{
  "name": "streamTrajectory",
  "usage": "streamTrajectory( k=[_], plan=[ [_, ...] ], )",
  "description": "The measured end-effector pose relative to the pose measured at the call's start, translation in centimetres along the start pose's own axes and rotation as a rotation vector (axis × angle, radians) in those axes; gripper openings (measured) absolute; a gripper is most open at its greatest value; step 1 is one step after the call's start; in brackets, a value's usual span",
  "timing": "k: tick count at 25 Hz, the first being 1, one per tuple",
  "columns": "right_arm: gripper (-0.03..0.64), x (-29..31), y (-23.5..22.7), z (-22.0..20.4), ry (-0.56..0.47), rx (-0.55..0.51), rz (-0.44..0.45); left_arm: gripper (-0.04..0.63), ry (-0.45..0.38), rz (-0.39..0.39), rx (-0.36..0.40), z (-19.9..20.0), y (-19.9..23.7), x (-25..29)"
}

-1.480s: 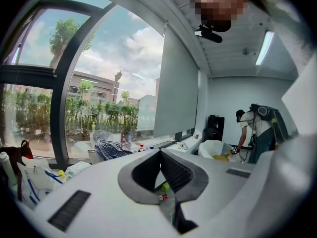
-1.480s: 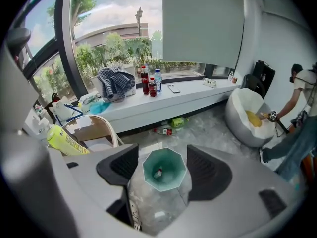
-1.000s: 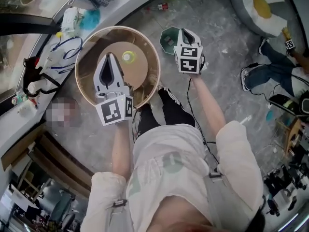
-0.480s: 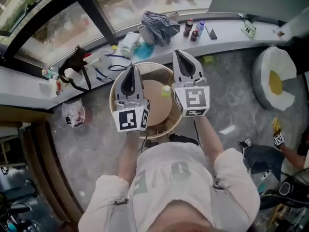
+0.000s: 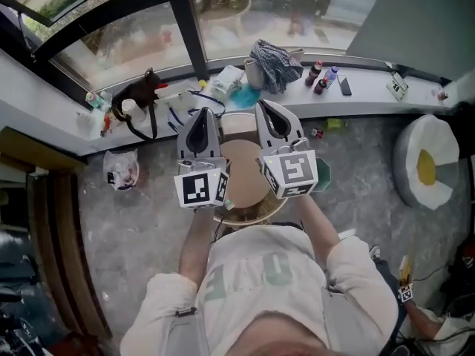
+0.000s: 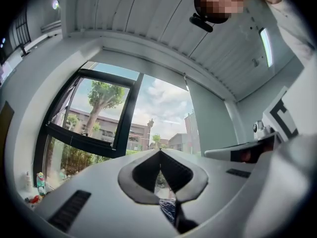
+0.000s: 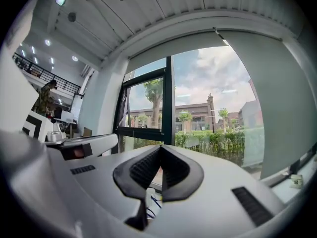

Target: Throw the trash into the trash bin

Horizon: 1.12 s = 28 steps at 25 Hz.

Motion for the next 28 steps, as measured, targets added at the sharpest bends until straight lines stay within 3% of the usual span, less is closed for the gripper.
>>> streamTrajectory(
  k=[17, 24, 25, 28],
  plan=[
    [0.014, 0.5, 1.0, -0.9, 0.083, 0.020, 0.028, 0.011, 0.010, 0.016, -0.006, 0.1, 0.9, -1.1],
    [0.018, 1.3, 1.2, -2.9, 0.211, 0.066, 0.071, 0.011, 0.041, 0.097, 0.030, 0.2, 2.3, -3.0],
    [0.032, 1.4, 1.6, -3.6, 0.233, 0.070, 0.087, 0.012, 0.048, 0.110, 0.036, 0.0, 2.5, -3.6],
    [0.194, 2.2, 3.7, -6.0, 0.298, 0.085, 0.147, 0.012, 0.061, 0.143, 0.060, -0.6, 3.5, -5.2]
  ],
)
Point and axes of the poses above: the fingertips, and each gripper's own axes: x forward along the fingers, y to its left, z out of its top, the point moved 9 cm from there along -x, backward along the fingers, and after that the axes turned 14 degrees about -z, right-handed, at the moved point
